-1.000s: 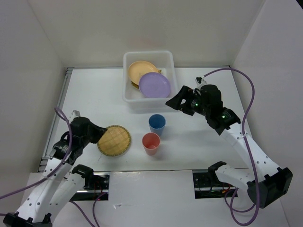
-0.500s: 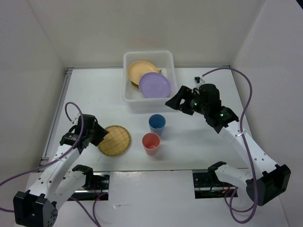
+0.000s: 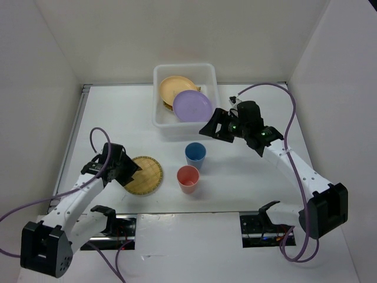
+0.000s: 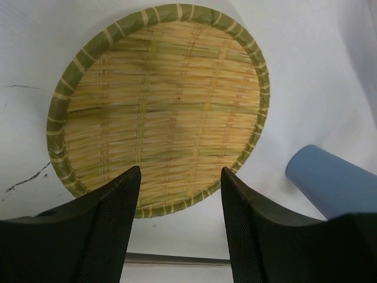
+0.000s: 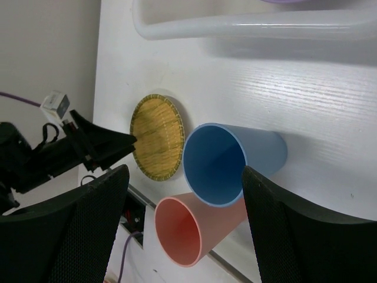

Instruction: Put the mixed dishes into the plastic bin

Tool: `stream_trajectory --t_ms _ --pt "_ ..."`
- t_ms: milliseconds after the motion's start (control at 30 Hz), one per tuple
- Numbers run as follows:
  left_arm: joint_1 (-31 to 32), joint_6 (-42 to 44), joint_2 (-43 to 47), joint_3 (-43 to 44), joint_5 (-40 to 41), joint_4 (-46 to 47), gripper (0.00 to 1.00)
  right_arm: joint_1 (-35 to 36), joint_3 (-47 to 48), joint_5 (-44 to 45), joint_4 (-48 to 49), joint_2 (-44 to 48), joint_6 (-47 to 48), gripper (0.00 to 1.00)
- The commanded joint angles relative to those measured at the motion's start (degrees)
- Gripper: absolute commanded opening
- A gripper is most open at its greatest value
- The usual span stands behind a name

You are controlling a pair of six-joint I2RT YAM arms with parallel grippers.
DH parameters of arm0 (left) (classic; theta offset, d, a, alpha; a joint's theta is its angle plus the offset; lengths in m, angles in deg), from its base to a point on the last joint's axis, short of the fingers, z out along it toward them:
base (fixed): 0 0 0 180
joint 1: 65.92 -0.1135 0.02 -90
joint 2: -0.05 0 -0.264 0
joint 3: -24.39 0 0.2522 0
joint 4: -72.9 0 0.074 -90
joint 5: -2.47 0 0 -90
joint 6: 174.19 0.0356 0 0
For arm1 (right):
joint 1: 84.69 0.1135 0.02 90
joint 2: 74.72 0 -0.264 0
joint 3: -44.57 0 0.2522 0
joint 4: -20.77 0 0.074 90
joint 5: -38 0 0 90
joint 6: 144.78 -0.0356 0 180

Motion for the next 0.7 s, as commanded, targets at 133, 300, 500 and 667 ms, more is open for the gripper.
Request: stream_trajectory --t_ms 133,300,500,667 --pt "0.27 0.58 -8.55 1.4 0.01 6.99 0.64 -0.28 4.3 -4.11 2.94 -0.34 3.65 0.82" --pt "0.27 3.13 -13.13 5.61 0.72 8.22 0.65 0.33 4.83 -6.67 0.83 -0.34 4.27 0.82" --pt "1.33 5.94 -14.28 10.1 -0.33 7.62 0.64 0.33 5.35 0.87 -6.81 0.19 7.17 0.78" --pt "1.33 7.26 -14.28 10.72 -1.48 7.61 0.64 2.27 5.97 9.23 -12.71 -0.43 9.63 0.78"
